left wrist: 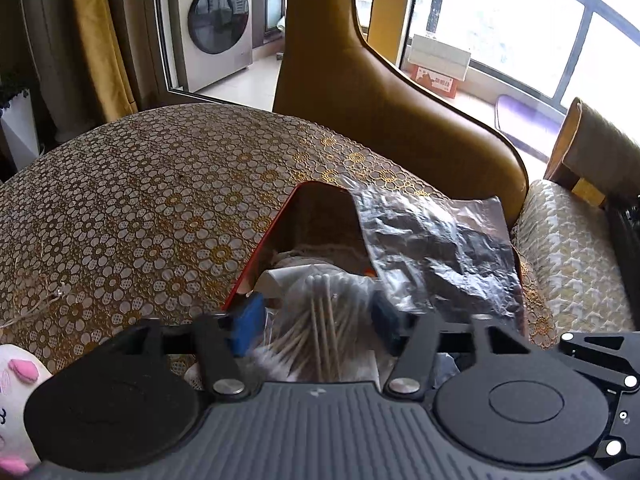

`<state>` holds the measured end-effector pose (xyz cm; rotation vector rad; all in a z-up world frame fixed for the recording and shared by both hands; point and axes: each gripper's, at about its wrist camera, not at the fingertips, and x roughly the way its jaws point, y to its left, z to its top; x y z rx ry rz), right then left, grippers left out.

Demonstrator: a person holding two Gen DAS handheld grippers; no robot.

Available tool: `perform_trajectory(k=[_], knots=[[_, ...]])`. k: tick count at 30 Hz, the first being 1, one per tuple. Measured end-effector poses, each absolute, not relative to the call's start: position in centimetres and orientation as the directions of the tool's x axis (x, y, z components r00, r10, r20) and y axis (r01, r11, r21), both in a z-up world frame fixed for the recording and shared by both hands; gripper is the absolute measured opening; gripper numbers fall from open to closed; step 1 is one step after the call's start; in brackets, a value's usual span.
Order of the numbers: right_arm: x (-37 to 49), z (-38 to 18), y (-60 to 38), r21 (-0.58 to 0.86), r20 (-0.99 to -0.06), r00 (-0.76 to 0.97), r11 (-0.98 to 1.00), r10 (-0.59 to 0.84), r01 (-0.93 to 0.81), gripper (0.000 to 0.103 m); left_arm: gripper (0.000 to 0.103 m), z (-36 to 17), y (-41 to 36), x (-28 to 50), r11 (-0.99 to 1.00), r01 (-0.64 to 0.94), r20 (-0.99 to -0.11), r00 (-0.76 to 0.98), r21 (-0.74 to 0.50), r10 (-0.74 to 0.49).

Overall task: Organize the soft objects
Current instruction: 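Open left tool releasing swab bag while right tool releases foil sheet and withdraws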

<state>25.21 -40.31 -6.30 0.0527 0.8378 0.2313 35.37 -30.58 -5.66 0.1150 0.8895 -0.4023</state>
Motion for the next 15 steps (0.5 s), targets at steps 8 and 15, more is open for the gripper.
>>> perform_trajectory(k=[8,15], knots=[[24.7,-6.1,-40.2,0.128,-0.715,0.660,0.971,0.230,-0.199,0.045,0.074,-4.8,-29.9,34.8,0.916,0.389,-0.754,0.573,-0.095,-0.321],[23.8,-4.9,-40.5,0.137,-0.695,0.680,0.971,0.234,-0.195,0.055,0.074,-3.5,-29.1,33.6,0.911,0.398,-0.737,0.582,-0.111,-0.344]])
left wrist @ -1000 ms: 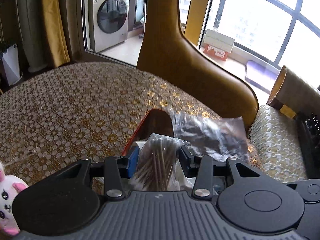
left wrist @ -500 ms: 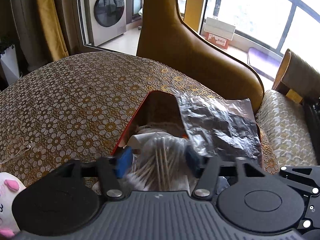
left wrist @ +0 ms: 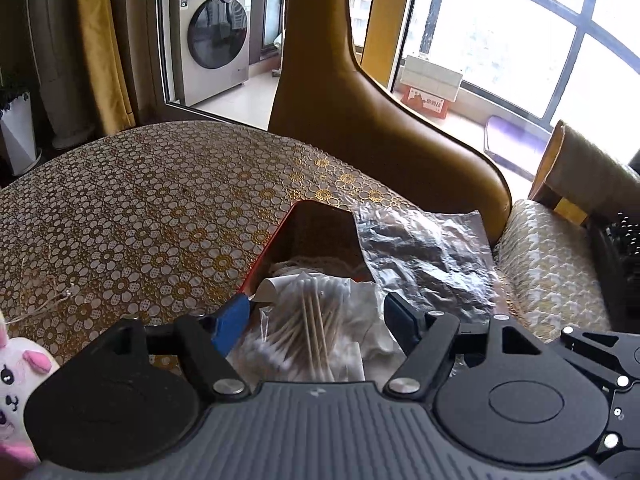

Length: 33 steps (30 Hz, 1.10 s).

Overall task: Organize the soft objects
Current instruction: 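Open left tool releasing swab bag while right tool releases foil sheet and withdraws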

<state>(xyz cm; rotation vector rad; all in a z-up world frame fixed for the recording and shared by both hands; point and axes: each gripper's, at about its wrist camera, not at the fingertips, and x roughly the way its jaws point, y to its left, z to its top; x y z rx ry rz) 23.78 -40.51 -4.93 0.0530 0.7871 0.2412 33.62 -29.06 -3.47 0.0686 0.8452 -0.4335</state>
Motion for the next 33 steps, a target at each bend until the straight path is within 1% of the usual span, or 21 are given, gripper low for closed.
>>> perform_trajectory(k=[6,11,14,18,20,29,33], knots=[[22.6,-3.5,-40.3,0.141,-0.677,0.698,0.972,0.234,-0.189,0.061,0.074,-1.7,-27.8,31.7,0.904,0.411,-0.720,0.593,-0.115,-0.361],[21.4,-1.9,-40.2,0.154,-0.658,0.712,0.969,0.245,-0.192,0.064,0.074,0.1,-25.9,29.8,0.898,0.421,-0.702,0.601,-0.129,-0.382],[20.6,-0.8,-39.9,0.164,-0.644,0.723,0.968,0.252,-0.190,0.069,0.074,1.1,-24.5,28.6,0.895,0.424,-0.688,0.609,-0.137,-0.394],[19.6,0.3,-39.2,0.178,-0.625,0.732,0.963,0.270,-0.203,0.071,0.074,2.1,-22.6,27.0,0.893,0.428,-0.677,0.617,-0.138,-0.400],[19.1,0.7,-38.7,0.181,-0.618,0.735,0.960,0.279,-0.213,0.073,0.084,2.5,-21.6,26.3,0.893,0.427,-0.680,0.613,-0.142,-0.401],[17.0,2.9,-35.0,0.213,-0.584,0.729,0.934,0.358,-0.287,0.084,0.084,4.4,-15.2,23.2,0.900,0.398,-0.660,0.630,-0.178,-0.409],[16.4,3.8,-33.1,0.205,-0.570,0.727,0.923,0.383,-0.326,0.090,0.089,5.4,-11.5,22.1,0.907,0.372,-0.646,0.647,-0.197,-0.405]])
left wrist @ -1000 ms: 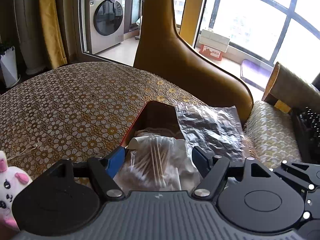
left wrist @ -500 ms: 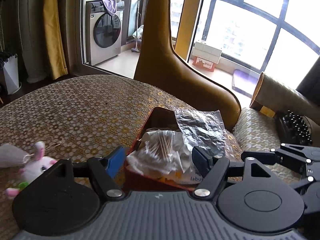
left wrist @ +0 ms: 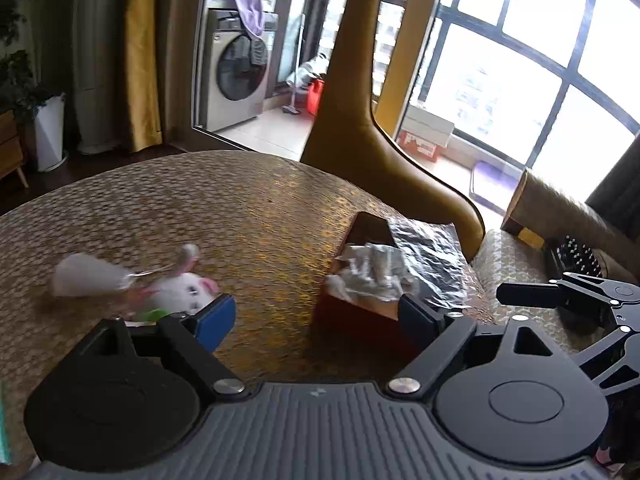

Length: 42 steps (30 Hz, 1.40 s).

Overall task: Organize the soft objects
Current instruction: 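Open left tool releasing swab bag while right tool releases foil sheet and withdraws, then move left tool toward pink-printed sachet while right tool approaches white mesh bag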

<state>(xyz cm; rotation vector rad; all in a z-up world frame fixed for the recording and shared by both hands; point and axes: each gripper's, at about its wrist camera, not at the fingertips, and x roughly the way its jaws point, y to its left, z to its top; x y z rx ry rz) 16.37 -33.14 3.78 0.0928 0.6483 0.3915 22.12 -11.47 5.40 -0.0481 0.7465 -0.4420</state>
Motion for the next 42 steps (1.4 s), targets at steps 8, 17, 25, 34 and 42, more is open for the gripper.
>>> perform_trajectory(k=[8,17,25,34,42], knots=[[16.3,4.7,-29.0,0.196,-0.562,0.708,0.900,0.428,-0.389,0.098,0.103,6.1,-3.8,20.0,0.926,0.331,-0.613,0.699,-0.179,-0.368],[17.5,4.4,-24.7,0.193,-0.577,0.678,0.883,0.456,-0.429,0.099,0.103,4.9,3.7,19.8,0.960,0.222,-0.625,0.728,-0.173,-0.281],[20.5,4.4,-21.1,0.173,-0.611,0.641,0.869,0.464,-0.464,0.099,0.103,3.9,8.8,22.1,0.970,0.143,-0.641,0.729,-0.197,-0.238],[27.4,4.5,-15.8,0.147,-0.662,0.575,0.835,0.481,-0.530,0.099,0.103,0.3,11.6,19.7,0.983,0.101,-0.665,0.725,-0.154,-0.179],[33.7,2.0,-9.3,0.094,-0.739,0.483,0.782,0.469,-0.616,0.099,0.103,-2.9,12.1,17.6,0.989,0.108,-0.703,0.696,-0.099,-0.147]])
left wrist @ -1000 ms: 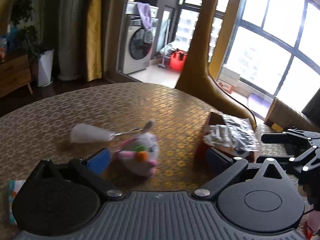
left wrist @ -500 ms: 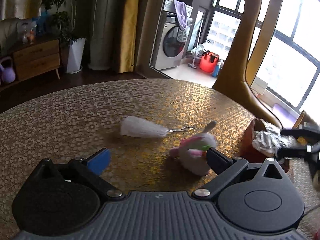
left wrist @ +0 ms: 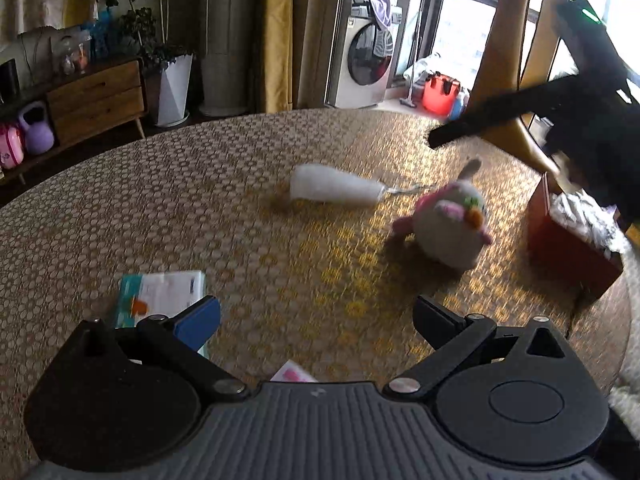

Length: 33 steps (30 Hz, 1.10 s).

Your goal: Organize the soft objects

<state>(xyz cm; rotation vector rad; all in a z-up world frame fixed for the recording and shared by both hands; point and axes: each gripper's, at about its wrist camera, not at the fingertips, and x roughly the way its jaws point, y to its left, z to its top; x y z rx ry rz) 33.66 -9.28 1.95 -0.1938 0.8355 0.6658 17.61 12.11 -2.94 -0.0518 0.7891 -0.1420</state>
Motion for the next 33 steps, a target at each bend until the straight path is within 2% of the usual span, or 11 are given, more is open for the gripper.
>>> perform_trajectory(k=[8,18,22,27,33], knots=[[39.1,-1.6,-4.8,0.094,-0.815,0.399,0.776,0.420,-0.624,0.099,0.103,-6.6,11.1,17.0,0.993,0.114,-0.752,0.655,0.000,-0.075],[42.9,-4.9,0.0,0.082,-0.877,0.300,0.733,0.375,-0.675,0.099,0.102,-10.0,10.7,17.7,0.990,0.142,-0.803,0.588,-0.014,-0.096],[44.3,-6.0,1.1,0.088,-0.892,0.275,0.734,0.359,-0.673,0.098,0.085,-10.7,10.7,17.9,0.990,0.138,-0.816,0.570,-0.020,-0.095],[45.6,-7.7,1.9,0.082,-0.911,0.251,0.738,0.329,-0.670,0.097,0.083,-11.0,10.7,18.1,0.991,0.135,-0.817,0.571,-0.011,-0.087],[46.4,-9.8,1.8,0.061,-0.932,0.233,0.751,0.279,-0.657,0.091,0.066,-10.8,10.8,18.4,0.992,0.127,-0.809,0.582,-0.012,-0.085]])
